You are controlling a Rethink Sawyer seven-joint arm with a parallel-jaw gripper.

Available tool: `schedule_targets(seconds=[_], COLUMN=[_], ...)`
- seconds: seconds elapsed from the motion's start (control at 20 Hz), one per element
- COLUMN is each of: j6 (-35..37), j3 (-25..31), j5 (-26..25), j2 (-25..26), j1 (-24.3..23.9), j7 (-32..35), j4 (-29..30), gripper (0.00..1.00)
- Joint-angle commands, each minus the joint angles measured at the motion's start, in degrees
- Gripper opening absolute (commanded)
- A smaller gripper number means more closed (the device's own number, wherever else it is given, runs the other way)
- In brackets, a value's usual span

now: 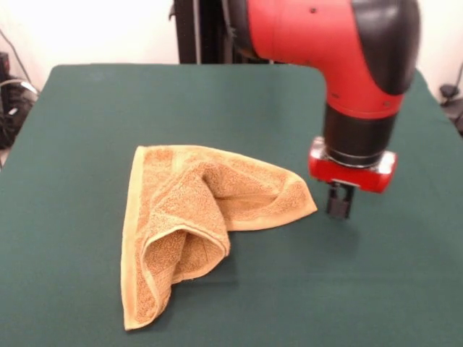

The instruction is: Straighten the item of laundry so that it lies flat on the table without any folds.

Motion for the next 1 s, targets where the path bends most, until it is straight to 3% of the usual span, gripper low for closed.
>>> schedule_targets(seconds=[0.05, 0.3, 0.45, 0.6, 1.0], j6=[8.26, 7.79, 3.44, 0.41, -2.46], j3=[4.59, 4.69, 6.30, 5.16, 5.48], j5=[4.05, 4.15, 3.33, -0.72, -2.86], j2=[1.37, -0.38, -2.01, 0.27, -0.62], j1=[3.95, 4.44, 3.08, 1.17, -0.23], j7=[19.65, 19.70, 16.58, 11.33, 10.23], j4=[-2.66, -0.41, 5.26, 5.45, 8.55], gripper=[0.00, 0.00, 0.00, 0.00, 0.00])
